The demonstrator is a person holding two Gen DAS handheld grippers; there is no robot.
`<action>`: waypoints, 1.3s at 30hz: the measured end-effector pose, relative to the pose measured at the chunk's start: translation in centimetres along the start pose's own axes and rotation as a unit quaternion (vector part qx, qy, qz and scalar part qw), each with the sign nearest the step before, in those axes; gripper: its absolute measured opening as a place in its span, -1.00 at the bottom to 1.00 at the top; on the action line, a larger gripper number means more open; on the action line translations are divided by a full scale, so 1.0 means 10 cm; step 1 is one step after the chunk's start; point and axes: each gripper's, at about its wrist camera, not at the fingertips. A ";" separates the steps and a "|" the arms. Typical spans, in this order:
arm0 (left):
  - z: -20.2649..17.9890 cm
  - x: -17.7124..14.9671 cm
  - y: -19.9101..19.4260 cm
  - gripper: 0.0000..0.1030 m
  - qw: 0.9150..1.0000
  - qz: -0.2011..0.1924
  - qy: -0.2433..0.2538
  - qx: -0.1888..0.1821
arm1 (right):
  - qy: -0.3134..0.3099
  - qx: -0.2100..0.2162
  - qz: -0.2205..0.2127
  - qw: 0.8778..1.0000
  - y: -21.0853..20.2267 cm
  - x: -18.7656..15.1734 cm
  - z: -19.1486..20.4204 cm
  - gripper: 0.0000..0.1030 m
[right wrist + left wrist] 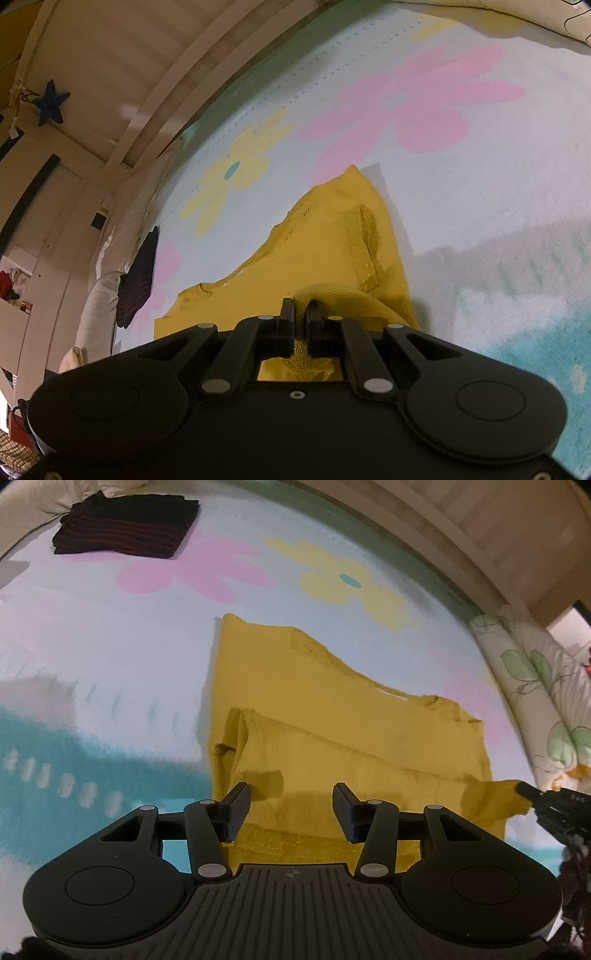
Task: Fold small clothes
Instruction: 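Lift the hem with both tools and fold it toward the collar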
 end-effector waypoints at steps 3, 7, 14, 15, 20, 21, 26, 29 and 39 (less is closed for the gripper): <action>0.06 0.00 0.00 -0.08 1.000 -0.001 -0.008 0.018 | 0.000 0.000 0.000 1.000 0.00 0.00 -0.01 -0.74; 0.12 0.02 -0.04 -0.08 1.000 -0.011 -0.009 0.027 | -0.001 0.000 0.001 1.000 -0.02 0.00 -0.01 -0.74; 0.10 -0.02 0.05 -0.11 1.000 0.017 0.003 0.013 | -0.001 0.000 0.004 1.000 -0.01 -0.01 0.00 -0.74; 0.10 -0.01 0.05 -0.14 1.000 0.018 0.004 0.010 | -0.001 0.001 0.004 1.000 -0.01 -0.02 0.00 -0.74; 0.13 -0.01 0.00 -0.93 1.000 -0.002 -0.019 -0.008 | -0.001 0.002 0.003 1.000 -0.02 -0.03 0.00 -0.74; 0.13 -0.01 -0.02 -0.93 1.000 -0.006 -0.020 -0.010 | -0.001 0.002 0.004 1.000 -0.03 -0.03 0.00 -0.74; 0.17 0.07 -0.13 -0.93 0.998 -0.045 -0.047 -0.028 | 0.003 0.008 0.001 1.000 -0.05 -0.02 0.00 -0.74; 0.21 0.17 -0.20 -0.93 0.993 -0.074 -0.080 -0.051 | 0.009 0.020 -0.006 1.000 -0.08 0.02 0.01 -0.74; 0.15 0.63 -0.08 -0.93 0.984 -0.135 -0.101 -0.056 | 0.035 0.036 -0.030 0.998 0.09 0.27 0.05 -0.74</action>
Point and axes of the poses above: each gripper's, at about its wrist camera, not at the fingertips, and y roughly the way its jaws point, z to its left, x to its top, and after that the axes turned 7 degrees about y, right-handed
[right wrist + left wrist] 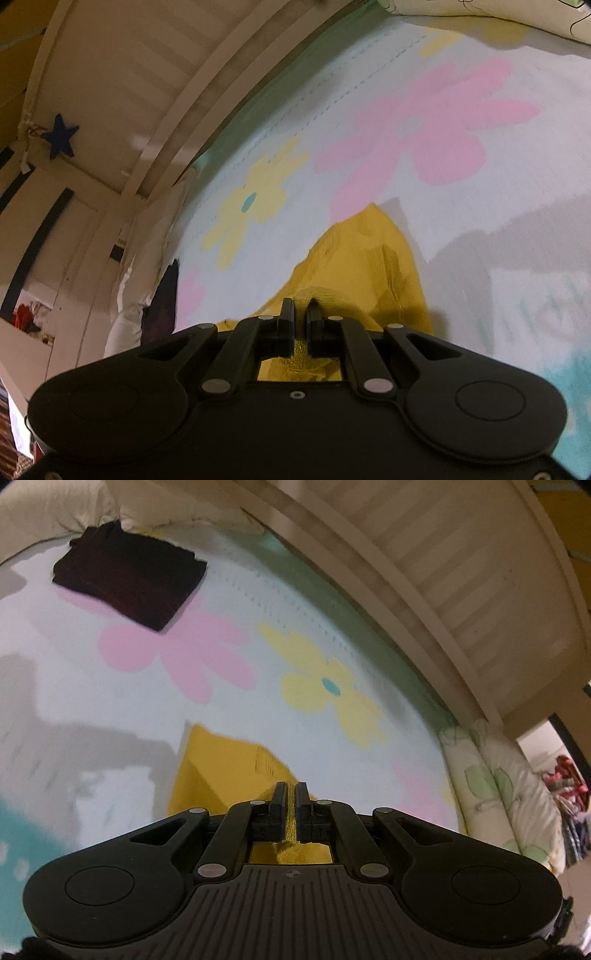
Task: Fold small clothes
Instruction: 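Lift the hem with both tools and fold it toward the collar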
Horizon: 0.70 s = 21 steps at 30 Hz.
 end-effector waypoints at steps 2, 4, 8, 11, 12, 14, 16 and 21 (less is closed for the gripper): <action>0.01 0.07 0.09 -0.93 1.000 -0.007 -0.003 0.005 | 0.006 0.000 -0.003 1.000 0.07 0.05 -0.02 -0.74; 0.03 0.11 0.17 -0.93 1.000 -0.012 -0.007 0.009 | 0.015 -0.001 -0.006 1.000 0.15 0.10 -0.06 -0.74; 0.08 0.18 0.34 -0.93 1.000 -0.017 -0.011 0.020 | 0.027 -0.010 -0.008 1.000 0.31 0.18 -0.13 -0.74; 0.15 0.19 0.46 -0.92 0.999 -0.014 -0.018 0.026 | 0.033 -0.018 -0.008 0.999 0.42 0.22 -0.17 -0.73; 0.16 0.19 0.51 -0.92 0.999 -0.010 -0.019 0.029 | 0.035 -0.020 -0.007 0.999 0.45 0.23 -0.19 -0.73; 0.20 0.18 0.55 -0.91 0.999 -0.009 -0.023 0.033 | 0.039 -0.023 -0.005 0.999 0.50 0.24 -0.23 -0.68; 0.23 0.19 0.57 -0.86 0.999 -0.016 -0.030 0.039 | 0.045 -0.024 -0.002 0.999 0.52 0.26 -0.27 -0.61; 0.14 0.19 0.48 -0.50 0.998 -0.025 0.007 0.058 | 0.053 -0.019 -0.015 0.998 0.46 0.26 -0.31 -0.60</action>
Point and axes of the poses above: each gripper's, at about its wrist camera, not at the fingertips, and y roughly the way its jaws point, z to its left, x to its top, and after that the axes turned 7 degrees about y, right-handed
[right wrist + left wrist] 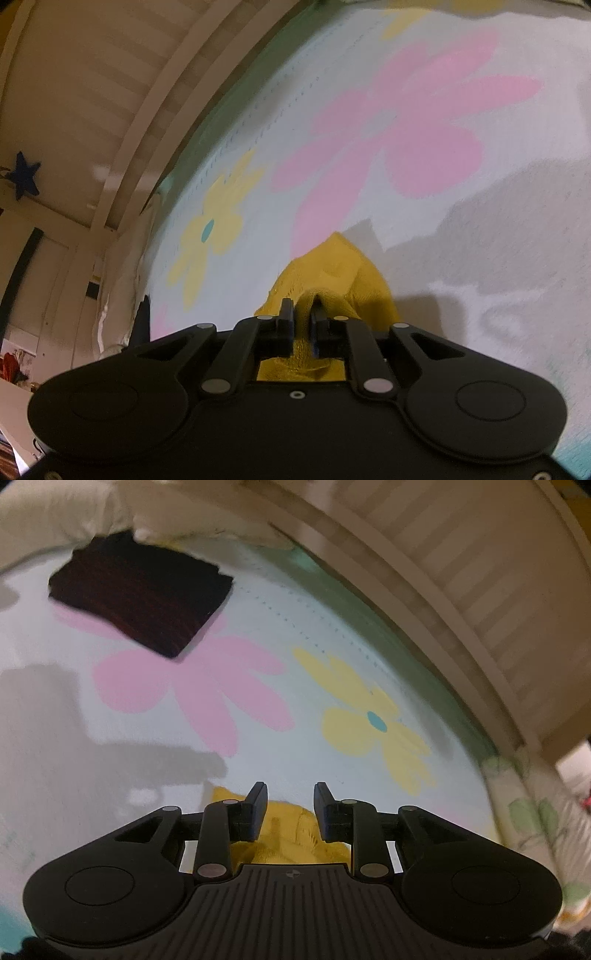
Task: Fold small clothes
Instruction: 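Open both tools and release the folded hem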
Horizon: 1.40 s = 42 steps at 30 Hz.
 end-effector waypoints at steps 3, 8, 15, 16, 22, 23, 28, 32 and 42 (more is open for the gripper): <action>-0.14 -0.04 -0.09 -0.50 0.999 0.005 0.039 -0.008 | -0.007 -0.004 -0.015 1.000 -0.08 0.01 0.01 0.08; -0.54 -0.34 -0.24 -0.50 0.987 0.055 0.141 -0.052 | -0.005 -0.004 -0.032 0.999 -0.20 0.06 -0.01 0.24; -1.01 -0.93 -0.36 -0.50 0.948 0.118 0.275 -0.105 | -0.162 -0.002 -0.002 0.987 -0.35 -0.09 0.36 -0.14; -1.02 -1.01 -0.34 -0.50 0.945 0.124 0.283 -0.105 | -0.206 -0.007 0.008 0.979 -0.36 -0.18 0.45 -0.22; -0.95 -1.18 -0.14 -0.50 0.944 0.145 0.288 -0.070 | -0.320 -0.025 0.074 0.944 -0.18 -0.64 0.56 -0.35; -0.94 -1.16 -0.12 -0.50 0.946 0.141 0.286 -0.067 | -0.338 -0.031 0.081 0.937 -0.14 -0.71 0.56 -0.35; -0.90 -0.98 0.05 -0.50 0.956 0.121 0.261 -0.051 | -0.399 -0.056 0.079 0.912 0.02 -0.87 0.65 -0.35; -0.87 -0.79 0.29 -0.50 0.967 0.110 0.226 -0.040 | -0.399 -0.066 0.063 0.913 0.20 -0.81 0.68 -0.35; -0.77 -0.42 0.67 -0.50 0.978 0.090 0.188 -0.014 | -0.339 -0.069 0.020 0.938 0.52 -0.40 0.55 -0.42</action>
Point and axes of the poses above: each gripper's, at about its wrist camera, not at the fingertips, and y roughly the way its jaws point, z to its left, x to its top, and after that the axes turned 7 degrees about y, right-handed
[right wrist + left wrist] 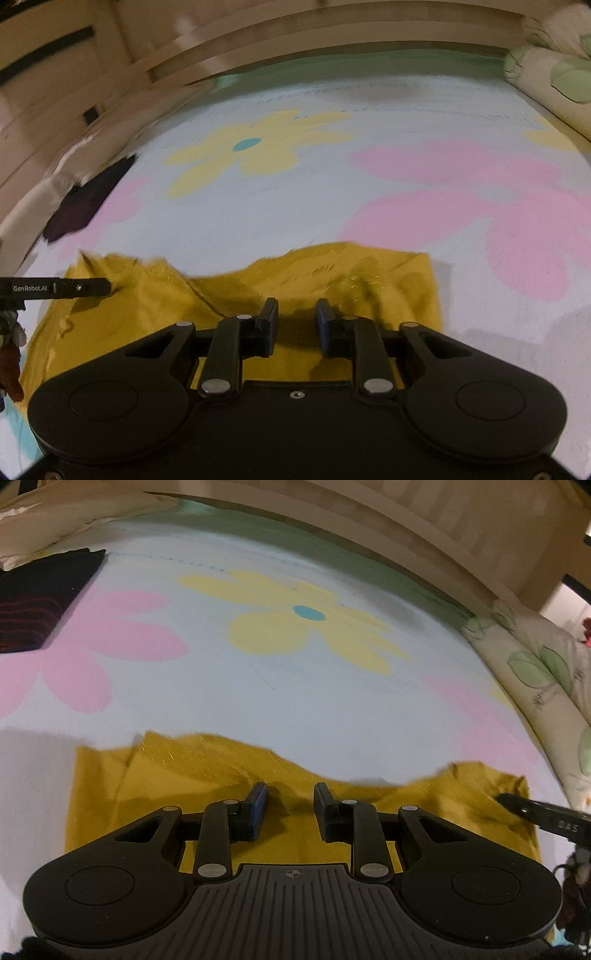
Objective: Fold small clothes
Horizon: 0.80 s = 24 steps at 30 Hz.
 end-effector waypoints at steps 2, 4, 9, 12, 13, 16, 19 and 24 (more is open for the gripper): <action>0.03 0.04 0.01 -0.50 1.000 0.000 0.001 0.014 | 0.013 -0.004 -0.004 1.000 0.02 0.04 -0.07 -0.42; 0.04 0.06 -0.04 -0.50 1.000 -0.001 -0.001 0.023 | 0.026 -0.014 -0.013 0.999 0.01 0.08 -0.13 -0.42; -0.07 -0.03 -0.26 -0.50 1.000 0.000 0.009 0.002 | 0.059 -0.032 -0.053 0.996 -0.18 0.17 -0.31 -0.28; -0.23 -0.13 -0.33 -0.47 0.999 0.013 0.037 -0.017 | 0.060 -0.032 -0.062 0.996 -0.32 0.19 -0.34 -0.24; -0.29 -0.17 -0.34 -0.47 0.999 0.015 0.044 -0.023 | 0.052 -0.029 -0.060 0.996 -0.34 0.19 -0.32 -0.24; -0.44 -0.26 -0.33 -0.47 0.997 0.026 0.061 -0.042 | 0.014 -0.014 -0.048 0.999 -0.39 0.11 -0.17 -0.24; -0.58 -0.37 -0.24 -0.47 0.994 0.036 0.091 -0.041 | -0.026 0.012 -0.017 0.999 -0.35 -0.02 0.06 -0.24; -0.54 -0.39 -0.16 -0.47 0.994 0.011 0.110 -0.009 | -0.116 0.006 0.025 0.993 -0.09 -0.25 0.45 -0.25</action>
Point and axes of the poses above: each gripper's, at about its wrist camera, not at the fingertips, and y roughly the way its jaws point, z to its left, x to its top, and after that the axes turned 7 degrees about y, right-handed
